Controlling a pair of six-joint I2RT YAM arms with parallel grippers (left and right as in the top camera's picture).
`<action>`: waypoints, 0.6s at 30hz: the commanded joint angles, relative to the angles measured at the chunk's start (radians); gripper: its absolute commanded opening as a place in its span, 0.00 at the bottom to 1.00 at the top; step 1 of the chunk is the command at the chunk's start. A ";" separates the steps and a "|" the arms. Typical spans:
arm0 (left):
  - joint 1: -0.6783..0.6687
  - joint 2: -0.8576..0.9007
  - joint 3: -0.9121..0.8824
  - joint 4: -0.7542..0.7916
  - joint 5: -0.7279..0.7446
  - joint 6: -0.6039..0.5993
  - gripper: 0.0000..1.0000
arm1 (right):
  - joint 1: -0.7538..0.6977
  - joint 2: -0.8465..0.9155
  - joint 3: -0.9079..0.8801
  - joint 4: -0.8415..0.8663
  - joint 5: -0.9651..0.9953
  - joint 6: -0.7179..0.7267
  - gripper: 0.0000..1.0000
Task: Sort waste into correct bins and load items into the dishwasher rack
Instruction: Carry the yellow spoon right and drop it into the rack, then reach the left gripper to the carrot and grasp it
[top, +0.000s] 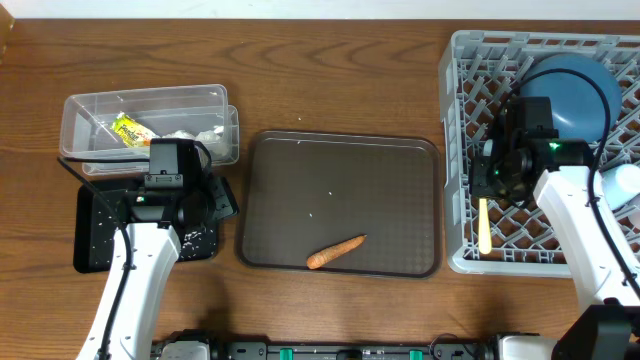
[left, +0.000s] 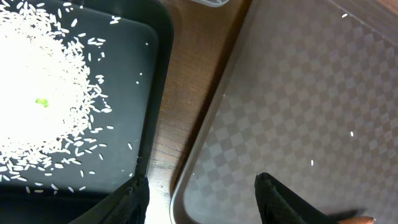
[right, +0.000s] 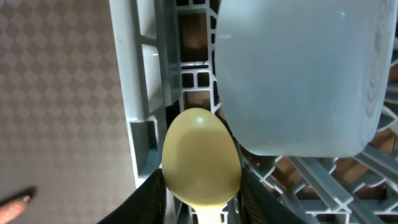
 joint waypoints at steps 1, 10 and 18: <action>0.003 0.002 0.005 -0.004 -0.012 0.005 0.57 | 0.011 0.003 0.008 0.010 0.005 -0.011 0.47; 0.003 0.002 0.005 -0.004 -0.012 0.005 0.57 | 0.011 0.003 0.008 0.014 0.005 -0.011 0.55; 0.003 0.002 0.005 -0.004 -0.012 0.005 0.57 | 0.018 0.000 0.008 0.014 -0.010 -0.011 0.59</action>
